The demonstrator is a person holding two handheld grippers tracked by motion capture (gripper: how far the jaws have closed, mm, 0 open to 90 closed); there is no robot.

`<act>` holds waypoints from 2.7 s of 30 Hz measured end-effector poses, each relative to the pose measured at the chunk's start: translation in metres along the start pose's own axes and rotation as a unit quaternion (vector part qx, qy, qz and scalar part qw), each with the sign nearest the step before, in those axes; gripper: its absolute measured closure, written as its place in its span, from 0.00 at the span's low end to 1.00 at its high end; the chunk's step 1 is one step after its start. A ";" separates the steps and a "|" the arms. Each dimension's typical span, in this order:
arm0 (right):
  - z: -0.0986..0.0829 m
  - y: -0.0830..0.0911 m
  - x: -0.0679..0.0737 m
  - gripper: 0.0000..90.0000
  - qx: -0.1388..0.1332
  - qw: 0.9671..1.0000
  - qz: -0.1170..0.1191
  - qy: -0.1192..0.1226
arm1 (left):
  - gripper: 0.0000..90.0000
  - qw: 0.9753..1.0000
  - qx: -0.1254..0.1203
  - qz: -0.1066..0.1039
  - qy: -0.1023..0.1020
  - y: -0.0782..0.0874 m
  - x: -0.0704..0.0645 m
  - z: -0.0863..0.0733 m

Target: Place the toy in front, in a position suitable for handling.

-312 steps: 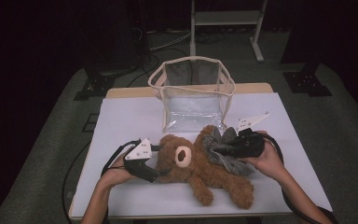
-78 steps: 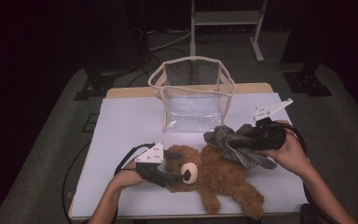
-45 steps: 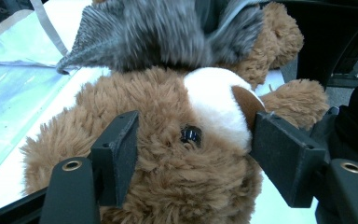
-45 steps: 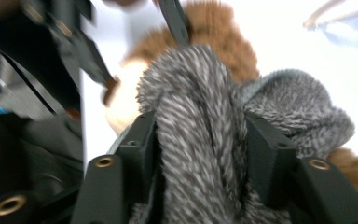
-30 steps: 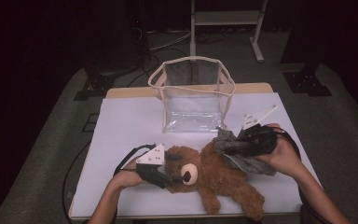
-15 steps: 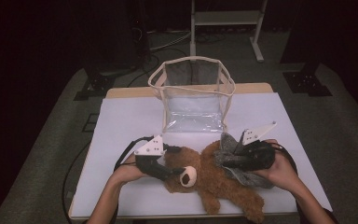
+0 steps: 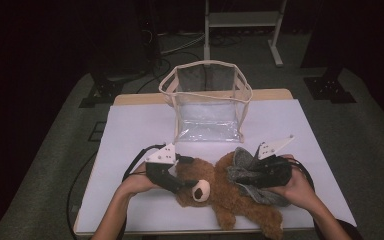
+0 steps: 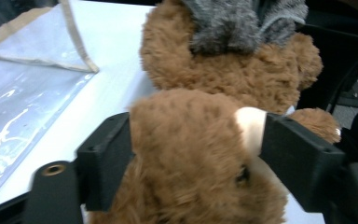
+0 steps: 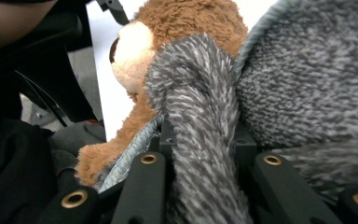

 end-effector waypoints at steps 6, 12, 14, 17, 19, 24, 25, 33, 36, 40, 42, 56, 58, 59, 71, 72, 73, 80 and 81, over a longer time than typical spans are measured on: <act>-0.007 0.000 0.006 0.81 0.005 1.000 -0.004 0.015 | 0.13 1.000 0.025 -0.004 0.019 -0.009 0.005 -0.001; -0.014 0.001 0.011 0.81 0.004 1.000 0.002 0.022 | 0.03 0.993 0.054 -0.073 0.073 -0.030 0.009 -0.007; -0.017 0.002 0.009 0.81 -0.004 1.000 0.011 0.017 | 0.04 0.990 0.062 -0.096 0.081 -0.035 0.008 -0.007; -0.018 0.003 0.006 0.81 -0.011 1.000 0.013 0.013 | 0.20 0.988 0.076 -0.101 0.091 -0.037 0.010 -0.005; -0.016 0.004 0.002 0.81 -0.019 1.000 0.011 0.008 | 0.44 0.991 0.076 -0.072 0.087 -0.034 0.016 -0.001; -0.007 0.011 -0.010 0.81 -0.042 0.999 0.004 -0.009 | 0.50 0.994 0.073 -0.046 0.071 -0.029 0.023 0.008; -0.004 0.013 -0.013 0.81 -0.043 0.999 0.000 -0.012 | 0.52 0.994 0.070 -0.042 0.071 -0.027 0.025 0.009; 0.021 0.004 -0.032 0.80 -0.048 0.999 -0.008 0.000 | 0.54 0.996 0.073 -0.027 0.053 -0.021 0.042 0.016; 0.031 -0.003 -0.038 0.80 -0.047 0.999 -0.007 0.004 | 0.53 0.996 0.076 -0.014 0.047 -0.014 0.048 0.019; 0.039 -0.006 -0.042 0.80 -0.045 0.999 -0.004 0.004 | 0.53 0.996 0.069 -0.005 0.049 -0.003 0.049 0.015; 0.037 -0.007 -0.041 0.80 -0.043 0.999 0.001 0.003 | 0.52 0.997 0.066 -0.005 0.050 -0.001 0.044 0.011; 0.010 -0.022 0.003 0.81 -0.016 0.999 0.015 0.028 | 0.11 0.997 0.057 -0.027 0.049 0.001 0.006 -0.001; 0.008 -0.022 0.006 0.81 -0.016 0.999 0.013 0.032 | 0.08 0.996 0.064 -0.025 0.053 -0.006 0.007 -0.003; 0.008 -0.023 0.007 0.81 -0.015 0.999 0.013 0.032 | 0.05 0.996 0.066 -0.027 0.058 -0.009 0.007 -0.004; 0.009 -0.019 0.000 0.81 -0.035 0.999 0.014 0.021 | 0.44 0.995 0.093 0.001 0.029 -0.023 0.014 0.006; 0.011 -0.018 -0.002 0.80 -0.040 0.999 0.012 0.016 | 0.47 0.996 0.088 0.012 0.025 -0.023 0.016 0.008; 0.013 -0.016 -0.006 0.80 -0.044 0.999 0.009 0.011 | 0.49 0.996 0.086 0.017 0.022 -0.023 0.017 0.009; 0.033 -0.003 -0.027 0.80 -0.046 0.999 -0.008 0.008 | 0.51 0.996 0.073 0.053 -0.011 -0.016 0.031 0.027; 0.035 -0.002 -0.031 0.80 -0.046 0.999 -0.011 0.007 | 0.51 0.995 0.072 0.059 -0.015 -0.014 0.034 0.029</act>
Point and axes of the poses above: each handheld gripper's, and its own axes: y roughly backward along the jaws, z roughly out of its top, x roughly to its left, the point moved 4 cm from there along -y, roughly forward along the jaws, and after that the axes turned 2 degrees about y, right-handed, at the moved point
